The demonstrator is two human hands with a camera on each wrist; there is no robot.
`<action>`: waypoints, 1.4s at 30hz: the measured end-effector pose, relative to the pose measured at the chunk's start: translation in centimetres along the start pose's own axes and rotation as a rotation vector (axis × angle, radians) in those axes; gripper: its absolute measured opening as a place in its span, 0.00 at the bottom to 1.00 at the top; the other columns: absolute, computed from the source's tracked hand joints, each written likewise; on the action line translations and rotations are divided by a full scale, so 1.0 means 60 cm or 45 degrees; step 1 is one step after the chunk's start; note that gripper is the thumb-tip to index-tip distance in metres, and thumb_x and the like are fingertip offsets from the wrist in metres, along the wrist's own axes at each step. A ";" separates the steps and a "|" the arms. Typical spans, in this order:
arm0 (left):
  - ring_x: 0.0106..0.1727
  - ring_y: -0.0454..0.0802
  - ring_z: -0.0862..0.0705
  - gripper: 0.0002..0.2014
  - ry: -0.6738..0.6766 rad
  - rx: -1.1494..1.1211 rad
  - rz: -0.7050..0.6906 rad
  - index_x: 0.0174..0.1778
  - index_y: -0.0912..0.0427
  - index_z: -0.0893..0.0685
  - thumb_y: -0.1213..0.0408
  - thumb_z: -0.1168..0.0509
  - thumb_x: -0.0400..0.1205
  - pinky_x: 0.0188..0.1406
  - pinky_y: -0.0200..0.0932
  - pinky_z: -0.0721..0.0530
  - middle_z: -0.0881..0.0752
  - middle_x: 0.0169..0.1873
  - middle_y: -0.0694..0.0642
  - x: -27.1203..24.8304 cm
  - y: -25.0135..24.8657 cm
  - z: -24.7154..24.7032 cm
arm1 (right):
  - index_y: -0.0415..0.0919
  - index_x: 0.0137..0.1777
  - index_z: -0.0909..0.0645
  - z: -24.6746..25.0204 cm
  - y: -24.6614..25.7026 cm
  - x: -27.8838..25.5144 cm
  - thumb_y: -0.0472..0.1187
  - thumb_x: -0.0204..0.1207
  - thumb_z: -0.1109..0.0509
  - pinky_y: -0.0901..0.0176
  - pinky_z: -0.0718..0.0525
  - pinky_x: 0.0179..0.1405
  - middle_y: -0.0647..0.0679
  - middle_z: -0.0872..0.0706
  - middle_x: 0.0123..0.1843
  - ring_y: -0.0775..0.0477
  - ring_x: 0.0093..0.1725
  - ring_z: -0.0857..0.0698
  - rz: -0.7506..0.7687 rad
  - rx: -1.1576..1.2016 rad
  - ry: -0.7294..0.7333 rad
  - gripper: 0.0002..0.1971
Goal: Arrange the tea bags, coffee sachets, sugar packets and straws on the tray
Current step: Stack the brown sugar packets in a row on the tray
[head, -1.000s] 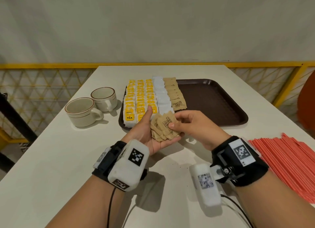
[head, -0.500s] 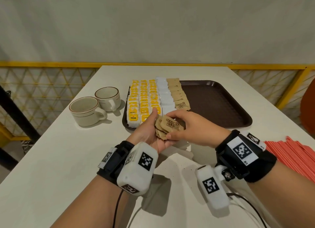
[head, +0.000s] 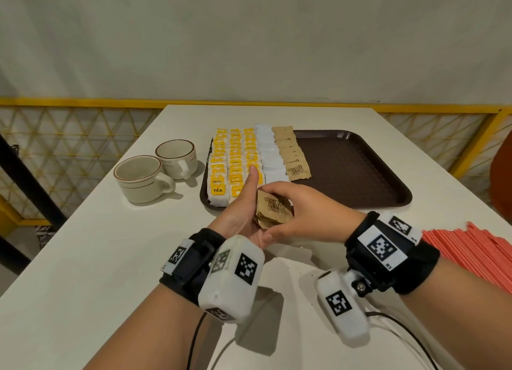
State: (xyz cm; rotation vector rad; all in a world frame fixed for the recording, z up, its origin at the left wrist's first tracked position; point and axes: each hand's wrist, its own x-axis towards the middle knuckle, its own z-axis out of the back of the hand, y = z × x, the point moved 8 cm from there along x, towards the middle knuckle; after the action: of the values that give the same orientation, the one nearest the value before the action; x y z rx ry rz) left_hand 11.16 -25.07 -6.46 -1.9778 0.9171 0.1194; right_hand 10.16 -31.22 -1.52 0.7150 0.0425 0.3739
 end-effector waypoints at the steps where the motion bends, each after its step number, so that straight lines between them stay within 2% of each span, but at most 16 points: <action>1: 0.58 0.62 0.18 0.35 -0.012 0.017 0.004 0.54 0.61 0.15 0.31 0.50 0.79 0.66 0.58 0.25 0.16 0.56 0.65 0.003 0.001 0.002 | 0.47 0.72 0.26 -0.001 0.002 0.000 0.43 0.64 0.16 0.73 0.24 0.58 0.55 0.18 0.62 0.60 0.58 0.20 0.013 -0.024 0.004 0.36; 4: 0.57 0.61 0.16 0.37 -0.071 0.086 0.018 0.67 0.60 0.20 0.31 0.51 0.79 0.58 0.56 0.19 0.14 0.56 0.64 0.012 0.002 0.012 | 0.47 0.73 0.28 -0.011 0.004 0.002 0.49 0.62 0.16 0.67 0.24 0.62 0.56 0.21 0.63 0.59 0.60 0.21 0.044 -0.128 0.041 0.39; 6: 0.53 0.62 0.15 0.38 -0.047 0.058 0.056 0.63 0.59 0.18 0.29 0.51 0.78 0.57 0.59 0.19 0.14 0.52 0.65 0.014 0.009 0.011 | 0.45 0.70 0.26 -0.013 0.010 0.008 0.47 0.64 0.17 0.66 0.25 0.58 0.54 0.21 0.60 0.57 0.57 0.22 0.101 -0.240 0.031 0.35; 8: 0.56 0.64 0.16 0.37 0.014 0.020 0.071 0.51 0.59 0.12 0.28 0.46 0.72 0.66 0.66 0.23 0.12 0.53 0.65 0.009 0.016 0.006 | 0.42 0.65 0.22 -0.004 0.015 0.013 0.43 0.65 0.18 0.64 0.25 0.52 0.53 0.21 0.54 0.54 0.53 0.22 0.130 -0.305 -0.009 0.28; 11: 0.54 0.62 0.13 0.23 0.089 -0.037 -0.061 0.49 0.57 0.12 0.43 0.33 0.68 0.62 0.67 0.20 0.09 0.47 0.61 0.001 0.011 0.003 | 0.39 0.65 0.21 0.005 0.012 0.017 0.42 0.65 0.18 0.59 0.21 0.57 0.51 0.17 0.57 0.50 0.57 0.18 0.107 -0.253 -0.016 0.29; 15: 0.41 0.56 0.11 0.05 0.226 -0.003 -0.170 0.34 0.57 0.07 0.65 0.29 0.69 0.45 0.58 0.12 0.10 0.37 0.60 -0.008 0.000 -0.005 | 0.50 0.76 0.28 0.019 0.009 0.009 0.47 0.63 0.16 0.77 0.30 0.65 0.61 0.24 0.69 0.64 0.67 0.26 0.045 -0.173 0.082 0.40; 17: 0.39 0.53 0.12 0.08 0.232 0.107 -0.176 0.42 0.60 0.08 0.71 0.24 0.68 0.36 0.49 0.10 0.12 0.39 0.61 -0.006 -0.006 0.002 | 0.56 0.76 0.28 0.045 0.003 0.001 0.49 0.61 0.16 0.75 0.32 0.67 0.64 0.26 0.71 0.67 0.70 0.28 -0.006 -0.157 0.110 0.41; 19: 0.40 0.52 0.13 0.18 0.246 0.231 -0.163 0.53 0.62 0.13 0.72 0.24 0.67 0.36 0.42 0.12 0.13 0.41 0.62 -0.002 -0.008 0.008 | 0.59 0.70 0.24 0.076 0.005 -0.010 0.50 0.62 0.17 0.76 0.30 0.66 0.67 0.24 0.68 0.68 0.69 0.27 0.003 -0.137 0.061 0.35; 23: 0.45 0.47 0.11 0.16 0.366 0.449 -0.168 0.52 0.61 0.14 0.73 0.25 0.69 0.41 0.36 0.13 0.12 0.44 0.58 -0.013 -0.005 -0.007 | 0.53 0.59 0.14 0.082 0.020 -0.020 0.41 0.67 0.18 0.65 0.24 0.65 0.61 0.15 0.57 0.61 0.61 0.19 0.112 -0.084 0.044 0.20; 25: 0.44 0.44 0.11 0.15 0.405 0.516 -0.177 0.51 0.61 0.13 0.72 0.25 0.69 0.41 0.34 0.15 0.11 0.43 0.56 -0.019 0.000 -0.015 | 0.48 0.56 0.12 0.072 0.023 -0.021 0.39 0.68 0.19 0.63 0.21 0.62 0.58 0.13 0.53 0.59 0.57 0.17 0.150 -0.067 0.042 0.16; 29: 0.43 0.44 0.11 0.13 0.419 0.541 -0.156 0.50 0.62 0.14 0.69 0.26 0.70 0.42 0.33 0.14 0.10 0.42 0.55 -0.022 0.004 -0.017 | 0.47 0.48 0.12 0.069 0.020 -0.022 0.37 0.69 0.20 0.74 0.24 0.49 0.57 0.12 0.47 0.60 0.49 0.17 0.146 -0.008 0.009 0.09; 32: 0.43 0.46 0.11 0.16 0.437 0.515 -0.139 0.47 0.61 0.10 0.62 0.20 0.64 0.41 0.33 0.13 0.10 0.44 0.58 -0.020 0.004 -0.018 | 0.57 0.46 0.15 0.061 0.012 -0.018 0.41 0.70 0.20 0.64 0.19 0.49 0.58 0.13 0.46 0.58 0.47 0.17 0.092 -0.065 0.076 0.10; 34: 0.42 0.48 0.11 0.29 0.441 0.473 -0.159 0.50 0.62 0.10 0.50 0.18 0.56 0.38 0.35 0.13 0.10 0.44 0.61 -0.018 0.002 -0.018 | 0.60 0.44 0.16 0.055 0.007 -0.016 0.43 0.69 0.20 0.58 0.18 0.49 0.60 0.15 0.44 0.56 0.47 0.18 0.080 -0.117 0.103 0.11; 36: 0.41 0.49 0.11 0.43 0.432 0.455 -0.178 0.54 0.64 0.15 0.38 0.19 0.50 0.36 0.35 0.13 0.11 0.44 0.62 -0.014 -0.001 -0.017 | 0.54 0.46 0.14 0.054 0.002 -0.016 0.42 0.70 0.20 0.54 0.17 0.49 0.57 0.13 0.43 0.56 0.47 0.18 0.053 -0.080 0.090 0.08; 39: 0.40 0.51 0.10 0.52 0.390 0.360 -0.138 0.58 0.64 0.16 0.30 0.23 0.45 0.33 0.36 0.13 0.11 0.45 0.64 -0.007 -0.001 -0.012 | 0.44 0.49 0.15 0.057 0.002 -0.019 0.38 0.71 0.22 0.54 0.14 0.48 0.49 0.11 0.45 0.54 0.45 0.14 0.023 0.118 0.065 0.08; 42: 0.38 0.50 0.11 0.44 0.239 0.196 -0.166 0.57 0.63 0.18 0.33 0.27 0.53 0.31 0.38 0.12 0.11 0.42 0.61 0.000 -0.013 0.004 | 0.37 0.49 0.19 0.085 -0.001 -0.023 0.30 0.73 0.26 0.55 0.13 0.52 0.40 0.12 0.47 0.48 0.46 0.13 -0.019 0.561 -0.073 0.07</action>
State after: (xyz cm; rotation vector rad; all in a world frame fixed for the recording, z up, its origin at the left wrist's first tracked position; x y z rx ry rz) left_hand 11.75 -24.64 -6.06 -1.9211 0.8855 -0.2081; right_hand 9.75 -34.99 2.19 1.1599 0.0773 0.3325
